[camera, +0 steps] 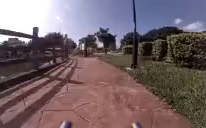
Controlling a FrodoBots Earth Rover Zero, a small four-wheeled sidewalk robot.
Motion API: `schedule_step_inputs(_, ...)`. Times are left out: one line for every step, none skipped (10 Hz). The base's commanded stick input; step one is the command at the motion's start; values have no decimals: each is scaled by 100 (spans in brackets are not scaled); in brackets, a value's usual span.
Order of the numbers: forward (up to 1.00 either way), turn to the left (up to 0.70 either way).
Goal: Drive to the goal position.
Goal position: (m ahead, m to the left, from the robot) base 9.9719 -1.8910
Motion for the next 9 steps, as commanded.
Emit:
schedule_step_inputs(50, 0)
schedule_step_inputs(50, 0)
schedule_step_inputs(50, 0)
schedule_step_inputs(50, 0)
schedule_step_inputs(50, 0)
schedule_step_inputs(50, 0)
schedule_step_inputs(50, 0)
schedule_step_inputs(50, 0)
schedule_step_inputs(50, 0)
